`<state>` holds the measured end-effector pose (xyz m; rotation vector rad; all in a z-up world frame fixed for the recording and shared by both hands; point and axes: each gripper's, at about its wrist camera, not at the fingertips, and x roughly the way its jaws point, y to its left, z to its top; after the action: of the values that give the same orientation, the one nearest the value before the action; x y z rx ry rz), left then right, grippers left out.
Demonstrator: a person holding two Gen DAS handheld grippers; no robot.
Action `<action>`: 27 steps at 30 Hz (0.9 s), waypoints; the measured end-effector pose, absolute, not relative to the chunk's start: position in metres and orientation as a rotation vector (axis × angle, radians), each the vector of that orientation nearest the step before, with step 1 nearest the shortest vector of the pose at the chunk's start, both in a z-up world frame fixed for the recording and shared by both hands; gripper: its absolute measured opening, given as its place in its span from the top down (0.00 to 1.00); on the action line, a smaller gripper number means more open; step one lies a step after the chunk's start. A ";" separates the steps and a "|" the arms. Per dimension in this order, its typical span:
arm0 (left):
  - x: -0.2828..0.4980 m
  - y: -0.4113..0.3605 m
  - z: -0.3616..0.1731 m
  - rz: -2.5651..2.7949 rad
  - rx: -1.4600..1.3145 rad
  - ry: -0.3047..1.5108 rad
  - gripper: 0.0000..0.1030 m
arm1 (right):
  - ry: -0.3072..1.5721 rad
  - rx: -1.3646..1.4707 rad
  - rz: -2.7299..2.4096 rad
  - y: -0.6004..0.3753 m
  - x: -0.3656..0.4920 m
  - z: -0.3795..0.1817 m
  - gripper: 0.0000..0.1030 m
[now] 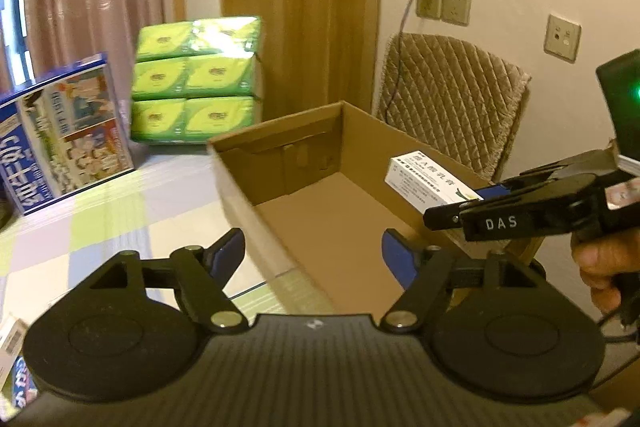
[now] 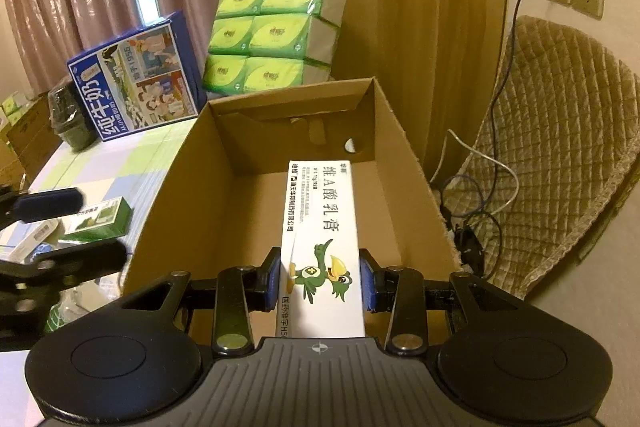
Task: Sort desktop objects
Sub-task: 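Withdraw the right tool from the cardboard box back over the table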
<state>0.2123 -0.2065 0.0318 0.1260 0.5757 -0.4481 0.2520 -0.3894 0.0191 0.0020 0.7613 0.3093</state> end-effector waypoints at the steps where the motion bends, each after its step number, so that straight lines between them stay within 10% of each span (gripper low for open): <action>1: 0.209 -0.201 0.033 -0.442 0.120 0.574 0.30 | 0.763 0.002 0.311 -0.387 0.253 0.019 0.66; 27: 0.115 -0.030 0.036 -0.136 0.039 0.615 0.08 | 0.609 0.028 0.449 -0.324 0.162 0.073 0.17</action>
<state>0.1146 -0.0295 0.0360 0.0391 0.6153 -0.1363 0.1622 -0.3242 0.0735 0.0282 0.6095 0.4486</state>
